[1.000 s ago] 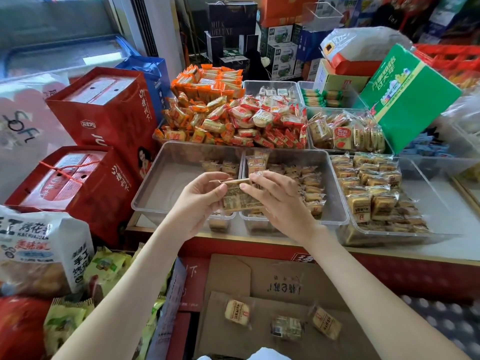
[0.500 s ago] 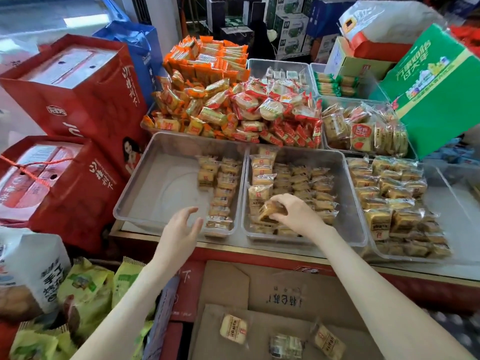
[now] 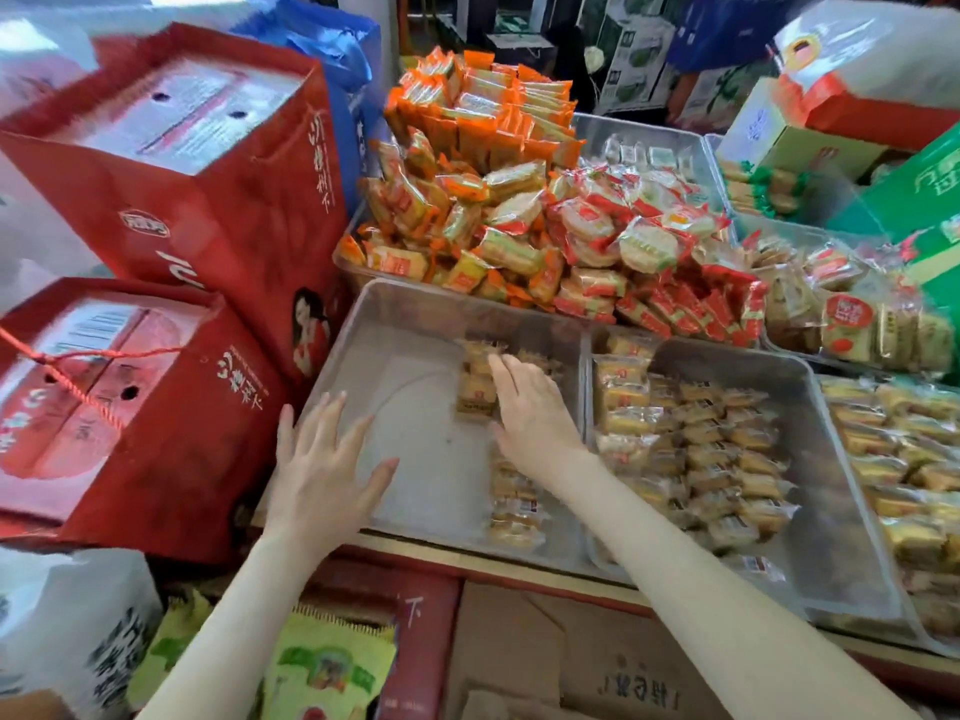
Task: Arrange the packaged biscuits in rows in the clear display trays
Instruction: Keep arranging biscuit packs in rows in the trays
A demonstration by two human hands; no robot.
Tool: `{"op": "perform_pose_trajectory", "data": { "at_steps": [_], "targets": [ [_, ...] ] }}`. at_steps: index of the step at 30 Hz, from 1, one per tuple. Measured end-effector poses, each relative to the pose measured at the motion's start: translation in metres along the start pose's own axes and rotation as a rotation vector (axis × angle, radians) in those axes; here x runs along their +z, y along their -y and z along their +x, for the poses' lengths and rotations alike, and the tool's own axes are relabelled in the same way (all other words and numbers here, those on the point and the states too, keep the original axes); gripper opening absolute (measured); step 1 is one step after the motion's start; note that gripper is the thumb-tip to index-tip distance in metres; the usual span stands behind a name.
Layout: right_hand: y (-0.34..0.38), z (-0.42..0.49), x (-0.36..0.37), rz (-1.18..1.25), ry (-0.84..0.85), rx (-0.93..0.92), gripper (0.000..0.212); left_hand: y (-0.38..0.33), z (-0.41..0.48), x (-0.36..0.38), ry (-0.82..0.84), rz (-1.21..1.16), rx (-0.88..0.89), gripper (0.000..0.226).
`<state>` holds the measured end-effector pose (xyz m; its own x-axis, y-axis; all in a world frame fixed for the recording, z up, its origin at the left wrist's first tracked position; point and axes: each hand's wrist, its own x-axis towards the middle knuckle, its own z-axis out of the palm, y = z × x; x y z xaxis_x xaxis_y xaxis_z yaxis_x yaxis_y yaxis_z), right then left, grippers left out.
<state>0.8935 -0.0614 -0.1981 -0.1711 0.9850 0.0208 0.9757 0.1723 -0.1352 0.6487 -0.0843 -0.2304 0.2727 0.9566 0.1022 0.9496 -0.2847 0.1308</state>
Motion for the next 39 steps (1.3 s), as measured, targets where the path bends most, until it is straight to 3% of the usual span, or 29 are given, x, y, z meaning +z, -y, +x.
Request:
{"op": "perform_pose_trajectory", "data": {
  "at_steps": [4, 8, 12, 14, 21, 25, 27, 30, 34, 39],
  "targets": [
    [0.010, 0.065, 0.049, -0.206, 0.172, 0.140, 0.078, 0.005, 0.005, 0.007, -0.003, -0.018, 0.027, 0.062],
    [0.020, 0.079, 0.077, -0.431, 0.072, 0.183, 0.047, 0.010, 0.006, 0.011, -0.040, -0.054, 0.036, 0.058],
    [0.027, 0.066, 0.082, -0.510, 0.090, 0.064, 0.035, 0.012, 0.004, 0.012, -0.018, -0.049, 0.043, 0.058],
    [0.026, 0.064, 0.078, -0.552, 0.073, 0.032, 0.044, 0.013, 0.003, 0.012, -0.008, -0.052, 0.038, 0.060],
    [0.049, 0.025, 0.001, -0.256, -0.211, -0.256, 0.076, 0.013, 0.005, 0.002, 0.072, -0.155, 0.056, 0.085],
    [0.045, -0.017, -0.067, 0.043, -0.080, -0.394, 0.069, -0.022, 0.002, -0.036, -0.011, -0.443, 0.179, 0.097],
    [0.040, -0.042, -0.103, 0.294, 0.111, -0.356, 0.068, -0.054, -0.002, -0.070, -0.009, -0.582, 0.240, 0.095],
    [0.026, -0.079, -0.141, 0.500, 0.274, -0.209, 0.069, -0.093, -0.010, -0.116, 0.265, -0.706, 0.188, 0.086],
    [0.007, -0.123, -0.166, 0.655, 0.185, -0.080, 0.062, -0.124, -0.022, -0.134, 0.338, -0.886, 0.080, 0.057],
    [-0.005, -0.169, -0.179, 0.737, -0.057, -0.007, 0.023, -0.165, -0.045, -0.147, 0.376, -1.097, 0.023, 0.041]
  ]
}}
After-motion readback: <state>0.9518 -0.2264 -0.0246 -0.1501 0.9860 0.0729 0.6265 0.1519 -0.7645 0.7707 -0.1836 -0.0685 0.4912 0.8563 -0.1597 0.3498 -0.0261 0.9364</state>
